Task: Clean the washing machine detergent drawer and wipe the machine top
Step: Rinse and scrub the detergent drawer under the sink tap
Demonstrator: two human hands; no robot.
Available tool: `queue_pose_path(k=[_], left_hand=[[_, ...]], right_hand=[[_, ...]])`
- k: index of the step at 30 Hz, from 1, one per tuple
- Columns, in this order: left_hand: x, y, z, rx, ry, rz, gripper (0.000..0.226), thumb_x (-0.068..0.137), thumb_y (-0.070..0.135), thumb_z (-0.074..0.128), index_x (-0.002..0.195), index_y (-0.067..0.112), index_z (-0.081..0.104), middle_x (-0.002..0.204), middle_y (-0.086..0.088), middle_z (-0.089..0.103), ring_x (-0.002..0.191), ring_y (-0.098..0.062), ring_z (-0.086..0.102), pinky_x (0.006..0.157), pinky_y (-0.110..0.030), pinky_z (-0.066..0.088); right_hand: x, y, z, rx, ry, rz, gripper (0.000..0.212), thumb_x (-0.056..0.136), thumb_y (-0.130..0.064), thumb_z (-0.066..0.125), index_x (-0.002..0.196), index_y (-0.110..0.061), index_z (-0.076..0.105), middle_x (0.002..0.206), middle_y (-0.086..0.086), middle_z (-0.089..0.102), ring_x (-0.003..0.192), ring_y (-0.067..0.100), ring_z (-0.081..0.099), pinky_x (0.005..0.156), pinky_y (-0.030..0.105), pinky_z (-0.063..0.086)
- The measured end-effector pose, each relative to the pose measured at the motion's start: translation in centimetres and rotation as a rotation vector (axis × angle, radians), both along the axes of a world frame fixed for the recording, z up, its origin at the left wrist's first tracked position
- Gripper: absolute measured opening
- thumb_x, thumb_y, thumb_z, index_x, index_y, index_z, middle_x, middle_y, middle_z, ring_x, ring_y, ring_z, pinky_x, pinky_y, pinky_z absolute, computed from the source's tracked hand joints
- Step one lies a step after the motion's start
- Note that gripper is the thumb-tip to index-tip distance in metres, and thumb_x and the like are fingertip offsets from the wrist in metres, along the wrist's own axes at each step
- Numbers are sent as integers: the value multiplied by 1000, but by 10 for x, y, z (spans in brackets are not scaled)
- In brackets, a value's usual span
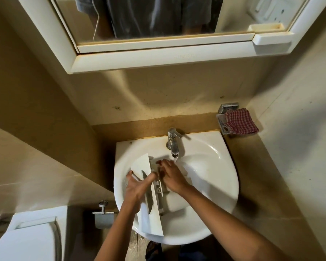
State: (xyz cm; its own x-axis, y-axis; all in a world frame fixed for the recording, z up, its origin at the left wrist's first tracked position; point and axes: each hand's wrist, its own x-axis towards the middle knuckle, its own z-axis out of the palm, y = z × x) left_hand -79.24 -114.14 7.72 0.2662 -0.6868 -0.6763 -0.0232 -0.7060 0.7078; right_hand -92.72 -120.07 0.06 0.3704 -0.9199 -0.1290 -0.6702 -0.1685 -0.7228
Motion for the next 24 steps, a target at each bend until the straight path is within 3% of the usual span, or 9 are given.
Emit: queue_pose_path(k=[2, 5, 9, 11, 14, 19, 21, 24], left_hand=[[1, -1, 0, -18, 8, 4, 119, 45, 57, 75, 146, 30, 20, 129, -6, 48, 114, -29, 49, 95, -47, 47], [5, 3, -3, -21, 46, -8, 119, 43, 64, 80, 144, 39, 22, 132, -4, 51, 115, -29, 53, 97, -54, 48], [9, 8, -9, 20, 98, 6, 125, 34, 66, 83, 142, 46, 21, 134, -8, 51, 116, -34, 54, 96, -57, 47], [11, 10, -5, 21, 140, 28, 124, 40, 64, 84, 143, 42, 21, 131, -7, 53, 113, -31, 55, 90, -50, 50], [13, 8, -5, 19, 187, 46, 98, 67, 49, 80, 146, 38, 22, 129, -7, 55, 104, -26, 55, 71, -34, 44], [14, -2, -12, -5, 154, 32, 91, 81, 43, 72, 151, 36, 15, 146, -13, 41, 121, -34, 47, 94, -46, 41], [12, -4, -13, -11, 125, 8, 91, 82, 44, 71, 151, 34, 14, 146, -13, 41, 122, -34, 47, 94, -47, 41], [7, -1, -13, -24, 101, -6, 100, 76, 46, 77, 151, 31, 14, 139, -7, 42, 114, -30, 47, 90, -43, 42]], right_hand=[[2, 5, 5, -69, -63, 79, 38, 95, -15, 47, 131, -5, 48, 130, 10, 52, 121, 21, 46, 105, 31, 37], [-18, 0, 3, -151, -51, 128, 36, 98, -23, 38, 129, -10, 52, 125, 5, 57, 115, 15, 50, 98, 25, 39], [-49, -9, -10, -69, -57, -63, 44, 97, -36, 31, 120, -11, 60, 121, 3, 61, 114, 16, 53, 102, 32, 39], [-61, -13, -12, 31, -64, -149, 33, 100, -24, 36, 120, -13, 60, 123, 2, 59, 117, 15, 51, 104, 29, 37], [-63, -18, -10, 39, -26, -239, 28, 100, -16, 38, 118, -11, 59, 125, 5, 57, 122, 19, 47, 101, 18, 29], [-30, -7, -3, -30, 98, -262, 39, 96, -27, 33, 124, -7, 51, 128, 10, 50, 121, 27, 43, 105, 34, 32], [-20, 2, 0, -51, 148, -259, 49, 94, -31, 28, 133, -7, 46, 135, 12, 46, 128, 28, 38, 110, 35, 27], [0, 11, 8, -117, 104, -40, 48, 96, -23, 36, 140, -6, 39, 144, 11, 40, 135, 25, 32, 114, 31, 22]])
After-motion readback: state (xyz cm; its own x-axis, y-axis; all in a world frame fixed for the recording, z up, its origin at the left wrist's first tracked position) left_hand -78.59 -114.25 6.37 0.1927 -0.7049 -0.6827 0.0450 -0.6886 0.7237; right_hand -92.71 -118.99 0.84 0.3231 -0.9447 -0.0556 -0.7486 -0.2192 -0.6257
